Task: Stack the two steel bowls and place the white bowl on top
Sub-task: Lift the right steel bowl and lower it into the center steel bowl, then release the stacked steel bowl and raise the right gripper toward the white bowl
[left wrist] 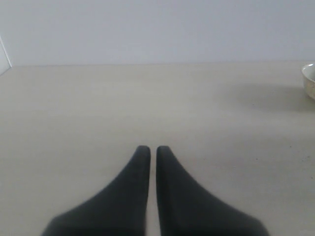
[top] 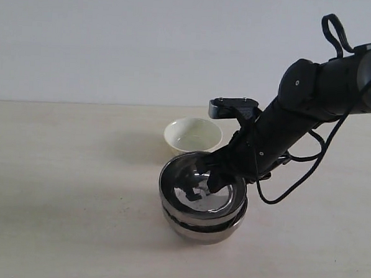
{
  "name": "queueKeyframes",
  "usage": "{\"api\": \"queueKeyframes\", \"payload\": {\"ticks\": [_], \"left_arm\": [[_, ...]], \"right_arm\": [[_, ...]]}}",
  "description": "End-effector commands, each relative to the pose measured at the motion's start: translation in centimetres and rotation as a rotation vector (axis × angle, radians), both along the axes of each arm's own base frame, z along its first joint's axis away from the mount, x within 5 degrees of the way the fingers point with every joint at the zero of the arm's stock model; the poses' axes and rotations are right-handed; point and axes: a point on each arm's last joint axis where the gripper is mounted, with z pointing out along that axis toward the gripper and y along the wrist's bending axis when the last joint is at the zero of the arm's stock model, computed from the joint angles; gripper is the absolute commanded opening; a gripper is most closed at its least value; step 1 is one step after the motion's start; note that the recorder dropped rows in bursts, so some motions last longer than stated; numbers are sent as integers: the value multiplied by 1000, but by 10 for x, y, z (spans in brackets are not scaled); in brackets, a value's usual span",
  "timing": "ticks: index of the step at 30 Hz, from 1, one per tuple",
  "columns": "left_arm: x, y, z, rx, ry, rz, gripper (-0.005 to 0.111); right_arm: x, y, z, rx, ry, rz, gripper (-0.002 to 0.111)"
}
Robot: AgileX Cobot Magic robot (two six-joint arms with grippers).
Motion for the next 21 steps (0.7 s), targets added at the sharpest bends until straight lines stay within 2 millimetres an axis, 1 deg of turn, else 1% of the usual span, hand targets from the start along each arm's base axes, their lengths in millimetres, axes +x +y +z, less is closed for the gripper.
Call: {"api": "queueKeyframes", "payload": {"ticks": [1, 4, 6, 9, 11, 14, 17, 21], "left_arm": [[0, 0, -1, -2, -1, 1, 4], [0, 0, -1, -2, -1, 1, 4], [0, 0, -1, -2, -1, 1, 4], [0, 0, -1, -2, -1, 1, 4], [0, 0, -1, -2, -1, 1, 4], [0, 0, -1, -2, -1, 1, 4], [0, 0, -1, -2, -1, 1, 4], [0, 0, -1, -2, -1, 1, 4]], "right_arm": [[4, 0, 12, 3, -91, 23, 47], [3, -1, 23, 17, -134, 17, 47], [2, -2, 28, 22, -144, 17, 50], [0, -2, 28, 19, -123, 20, 59], [0, -2, 28, 15, -119, 24, 62], [1, -2, 28, 17, -132, 22, 62], [2, -2, 34, 26, -169, 11, 62], [2, -4, 51, 48, -242, -4, 62]]}}
